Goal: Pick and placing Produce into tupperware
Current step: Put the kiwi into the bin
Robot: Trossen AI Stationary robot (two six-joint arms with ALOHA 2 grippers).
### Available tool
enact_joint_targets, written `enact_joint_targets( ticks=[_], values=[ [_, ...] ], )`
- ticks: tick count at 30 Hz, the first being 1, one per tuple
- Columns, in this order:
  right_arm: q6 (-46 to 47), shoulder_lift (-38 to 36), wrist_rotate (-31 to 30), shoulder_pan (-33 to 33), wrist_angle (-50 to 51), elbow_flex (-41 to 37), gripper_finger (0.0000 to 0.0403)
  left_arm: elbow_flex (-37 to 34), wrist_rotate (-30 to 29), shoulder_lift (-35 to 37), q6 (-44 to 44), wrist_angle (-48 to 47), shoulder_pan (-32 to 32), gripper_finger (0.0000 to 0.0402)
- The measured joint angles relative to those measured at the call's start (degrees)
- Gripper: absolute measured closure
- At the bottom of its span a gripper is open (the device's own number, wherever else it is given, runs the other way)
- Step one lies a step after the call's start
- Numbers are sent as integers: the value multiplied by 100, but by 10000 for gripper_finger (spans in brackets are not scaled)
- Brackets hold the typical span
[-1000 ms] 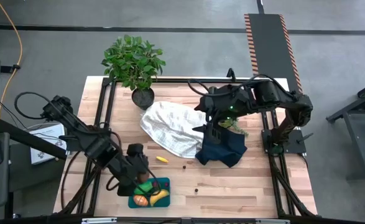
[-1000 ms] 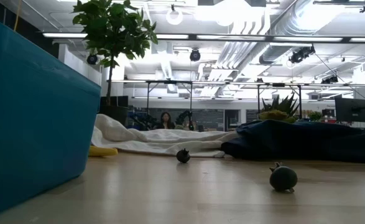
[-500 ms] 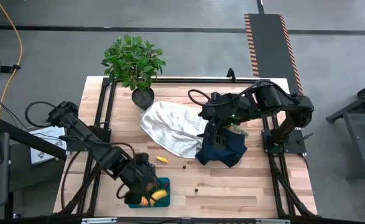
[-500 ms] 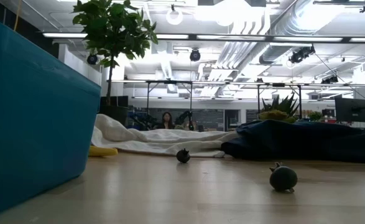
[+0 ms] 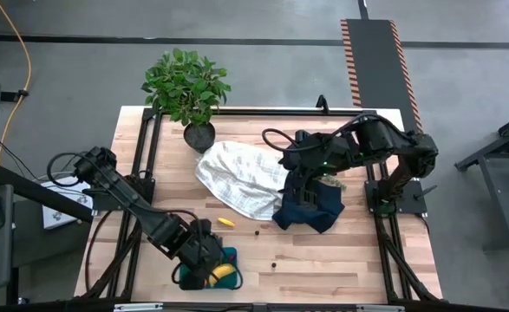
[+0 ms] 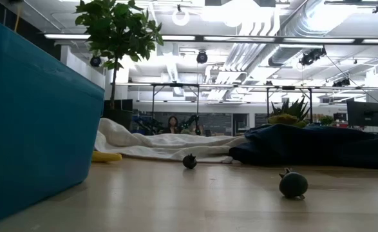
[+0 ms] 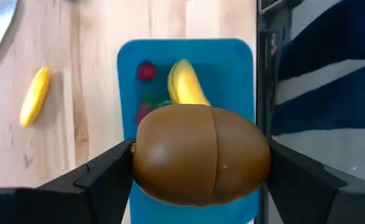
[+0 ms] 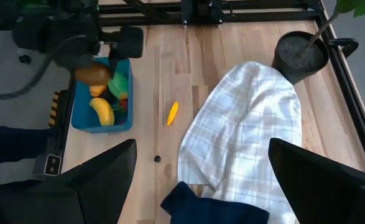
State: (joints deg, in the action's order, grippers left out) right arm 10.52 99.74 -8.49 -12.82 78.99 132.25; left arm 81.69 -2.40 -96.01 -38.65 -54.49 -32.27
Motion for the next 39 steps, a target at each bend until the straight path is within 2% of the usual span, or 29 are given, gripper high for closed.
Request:
enact_joint_targets(
  ticks=[22, 33, 39],
  values=[
    [-12, 0, 11, 0, 98, 0, 48, 11, -58, -149, -66, 222, -2, 104],
    [-8, 0, 14, 0, 153, 0, 48, 9, 99, -367, -66, 472, -40, 105],
    [-8, 0, 13, 0, 163, 0, 48, -259, 154, -367, -145, 596, -42, 101]
  ],
)
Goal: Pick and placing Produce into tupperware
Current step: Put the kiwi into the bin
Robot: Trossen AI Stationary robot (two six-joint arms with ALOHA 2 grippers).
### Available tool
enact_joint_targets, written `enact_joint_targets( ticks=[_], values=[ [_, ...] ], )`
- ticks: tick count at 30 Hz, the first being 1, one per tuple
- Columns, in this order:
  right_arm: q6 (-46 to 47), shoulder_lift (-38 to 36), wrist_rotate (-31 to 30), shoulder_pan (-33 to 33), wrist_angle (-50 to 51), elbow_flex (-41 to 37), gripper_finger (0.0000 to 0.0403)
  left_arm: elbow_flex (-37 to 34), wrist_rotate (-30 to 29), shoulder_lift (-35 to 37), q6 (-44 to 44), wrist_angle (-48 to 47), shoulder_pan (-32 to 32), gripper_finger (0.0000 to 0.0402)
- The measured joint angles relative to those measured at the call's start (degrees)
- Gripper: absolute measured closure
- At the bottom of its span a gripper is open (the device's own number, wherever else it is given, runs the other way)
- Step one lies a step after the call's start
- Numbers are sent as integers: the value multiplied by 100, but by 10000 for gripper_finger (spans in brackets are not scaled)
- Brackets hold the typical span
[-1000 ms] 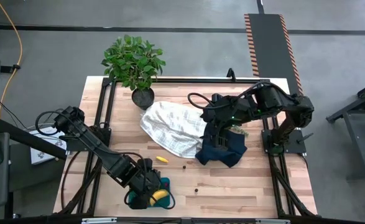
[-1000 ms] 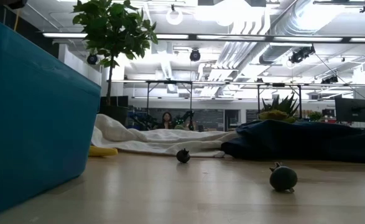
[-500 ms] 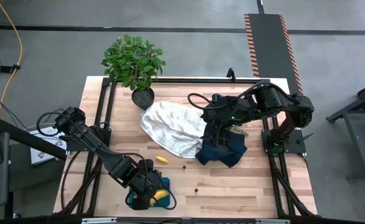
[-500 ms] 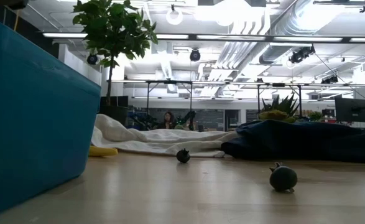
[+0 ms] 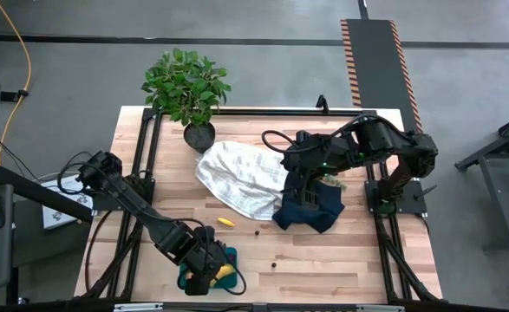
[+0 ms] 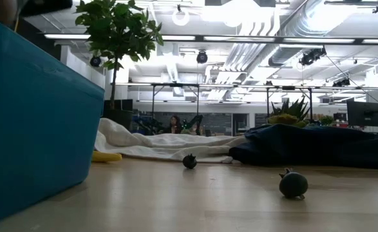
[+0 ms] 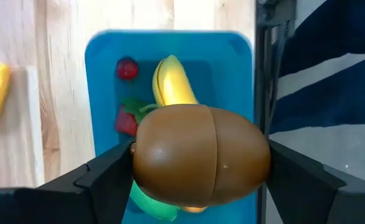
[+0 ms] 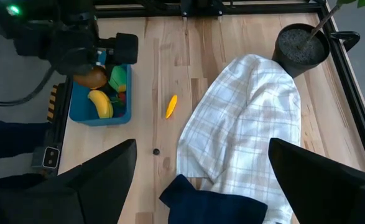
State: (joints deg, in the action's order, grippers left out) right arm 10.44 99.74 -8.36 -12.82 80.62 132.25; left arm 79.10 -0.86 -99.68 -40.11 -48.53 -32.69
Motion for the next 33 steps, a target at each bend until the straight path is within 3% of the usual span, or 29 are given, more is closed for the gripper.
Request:
enact_joint_targets(
  ticks=[12, 28, 33],
  values=[
    [48, 0, 0, 0, 16, 0, 48, -733, 196, -2, -239, 847, -11, 101],
    [46, 0, 0, 0, 15, 0, 48, -773, 240, 0, -219, 977, -4, 100],
    [46, 0, 0, 0, 16, 0, 48, -770, 275, 0, -235, 977, -2, 75]
  ],
)
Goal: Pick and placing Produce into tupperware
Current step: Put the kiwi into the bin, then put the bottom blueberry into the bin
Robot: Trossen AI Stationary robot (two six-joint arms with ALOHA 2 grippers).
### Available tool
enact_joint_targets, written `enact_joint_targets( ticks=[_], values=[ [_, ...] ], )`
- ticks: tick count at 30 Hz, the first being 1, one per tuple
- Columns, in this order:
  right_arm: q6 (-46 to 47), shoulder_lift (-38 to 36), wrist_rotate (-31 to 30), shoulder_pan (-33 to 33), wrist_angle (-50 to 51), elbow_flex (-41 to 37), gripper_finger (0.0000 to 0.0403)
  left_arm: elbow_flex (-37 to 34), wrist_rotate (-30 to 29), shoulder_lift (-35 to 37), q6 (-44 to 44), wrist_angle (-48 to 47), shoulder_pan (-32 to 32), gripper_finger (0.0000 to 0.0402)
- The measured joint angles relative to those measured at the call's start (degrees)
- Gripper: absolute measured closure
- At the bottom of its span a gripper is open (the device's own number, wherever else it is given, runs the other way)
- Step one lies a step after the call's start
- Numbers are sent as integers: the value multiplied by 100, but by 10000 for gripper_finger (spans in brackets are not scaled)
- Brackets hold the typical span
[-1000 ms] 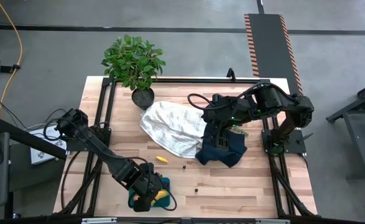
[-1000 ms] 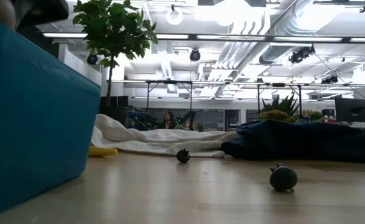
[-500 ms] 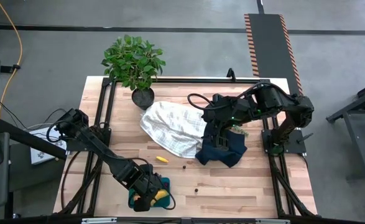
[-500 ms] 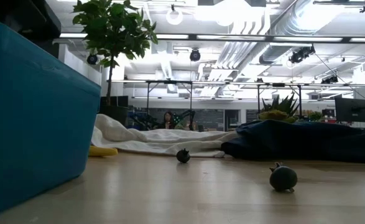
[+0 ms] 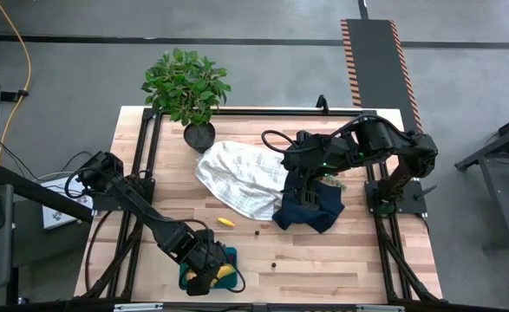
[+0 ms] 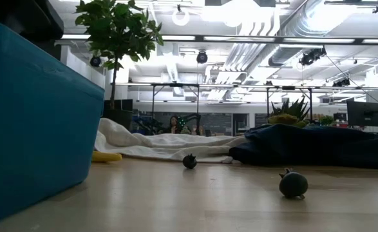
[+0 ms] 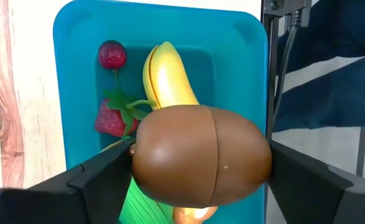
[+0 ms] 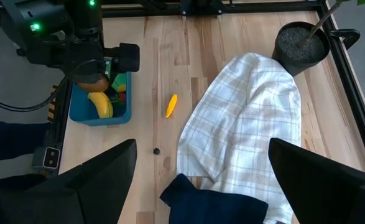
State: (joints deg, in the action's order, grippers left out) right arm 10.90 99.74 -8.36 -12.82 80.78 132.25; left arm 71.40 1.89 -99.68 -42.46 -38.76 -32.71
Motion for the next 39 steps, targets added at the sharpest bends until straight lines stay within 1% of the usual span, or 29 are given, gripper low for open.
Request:
enact_joint_targets(
  ticks=[4, 7, 10, 13, 17, 22, 23, 26, 29, 32, 34, 39],
  values=[
    [0, 0, 0, 0, -1, 0, 48, 0, -30, 2, -2, -2, 0, 50],
    [0, 0, -1, 0, -1, 0, 48, 0, -37, 2, -2, -4, 0, 41],
    [3, 0, 0, 0, 0, 0, 48, 0, -36, 2, -2, -7, 0, 40],
    [59, 0, 4, 0, 1, 0, 48, 0, 29, 2, -4, -27, 4, 48],
    [63, 0, 111, -38, 3, 0, 48, 0, 500, 2, -216, -82, 44, 61],
    [17, 2, 133, -120, 202, 0, 48, 15, 1504, 19, -437, -86, 169, 82],
    [17, 6, 133, -120, 283, 0, 48, 47, 1634, 20, -435, -100, 173, 87],
    [27, 89, 172, -83, 618, 0, 48, 258, 1681, 22, -325, -355, 208, 106],
    [166, 268, 327, -10, 972, -6, 49, 570, 1474, 22, -132, -806, 248, 126],
    [-88, 389, 579, -35, 764, -7, 59, 1039, 1088, 26, 106, -1502, 280, 145],
    [-251, 465, 675, -98, 481, 0, 71, 1365, 707, 26, 179, -2037, 282, 158],
    [-581, 756, 721, -173, 302, -7, 121, 2314, -409, 26, 195, -3350, 271, 186]
  ],
)
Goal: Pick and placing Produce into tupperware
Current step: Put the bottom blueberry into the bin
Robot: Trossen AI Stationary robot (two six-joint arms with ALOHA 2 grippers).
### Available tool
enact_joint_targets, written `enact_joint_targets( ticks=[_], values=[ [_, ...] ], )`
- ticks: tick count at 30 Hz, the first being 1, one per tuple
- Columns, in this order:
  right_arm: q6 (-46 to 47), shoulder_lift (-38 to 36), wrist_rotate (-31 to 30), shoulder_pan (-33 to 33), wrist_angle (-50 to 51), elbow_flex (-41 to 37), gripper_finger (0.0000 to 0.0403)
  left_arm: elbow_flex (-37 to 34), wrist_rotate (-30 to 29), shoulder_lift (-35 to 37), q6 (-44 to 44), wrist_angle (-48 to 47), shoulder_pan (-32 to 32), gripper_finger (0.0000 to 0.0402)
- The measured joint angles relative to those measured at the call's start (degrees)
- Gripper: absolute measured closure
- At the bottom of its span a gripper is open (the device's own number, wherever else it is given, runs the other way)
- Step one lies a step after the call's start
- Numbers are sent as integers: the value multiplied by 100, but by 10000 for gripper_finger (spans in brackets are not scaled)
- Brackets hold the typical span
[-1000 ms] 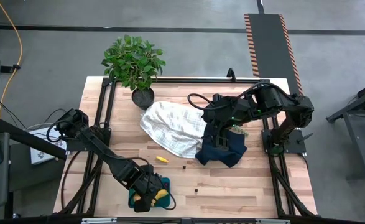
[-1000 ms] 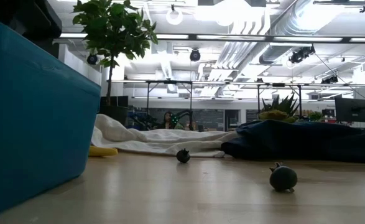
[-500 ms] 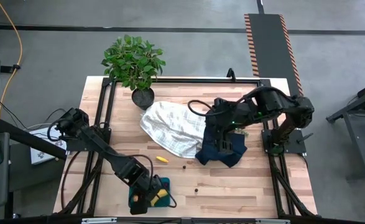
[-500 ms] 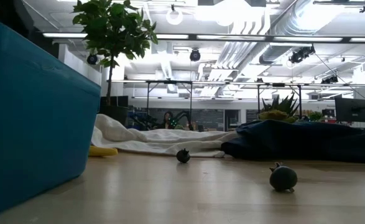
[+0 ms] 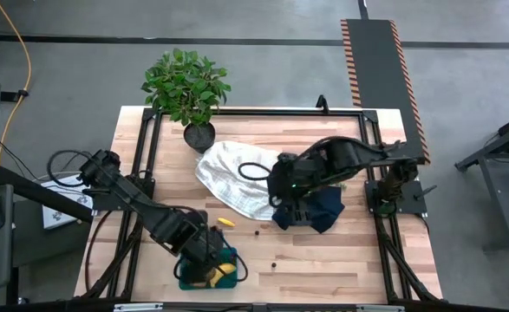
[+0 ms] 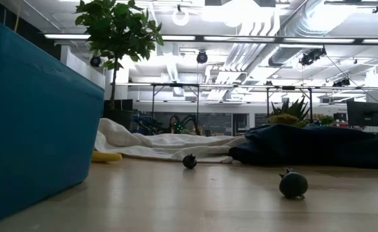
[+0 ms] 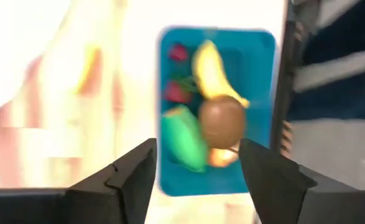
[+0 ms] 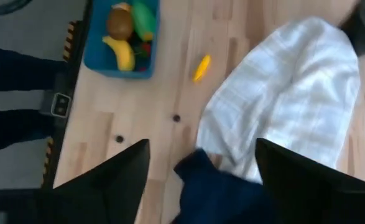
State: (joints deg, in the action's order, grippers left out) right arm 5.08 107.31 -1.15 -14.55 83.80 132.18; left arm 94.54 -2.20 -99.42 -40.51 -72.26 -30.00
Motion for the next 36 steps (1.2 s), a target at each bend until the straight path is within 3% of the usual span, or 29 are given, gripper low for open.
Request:
enact_joint_targets(
  ticks=[6, 15, 19, 28, 36],
  values=[
    [-213, 306, 526, -25, -750, 2, 184, 811, -1189, 366, -78, -591, -43, 214],
    [-83, 411, 546, -138, -1082, 2, 221, 853, -2600, 1616, -876, -1490, -417, 249],
    [99, 409, 244, -177, -1251, 2, 234, 853, -2972, 2077, -1221, -1752, -757, 261],
    [962, 321, -598, -332, -1328, 2, 275, 847, -3195, 2658, -1381, -1781, -1557, 287],
    [1643, -530, -1725, -421, -606, 2, 334, 846, -3470, 2962, -1335, -1777, -1932, 309]
  ],
)
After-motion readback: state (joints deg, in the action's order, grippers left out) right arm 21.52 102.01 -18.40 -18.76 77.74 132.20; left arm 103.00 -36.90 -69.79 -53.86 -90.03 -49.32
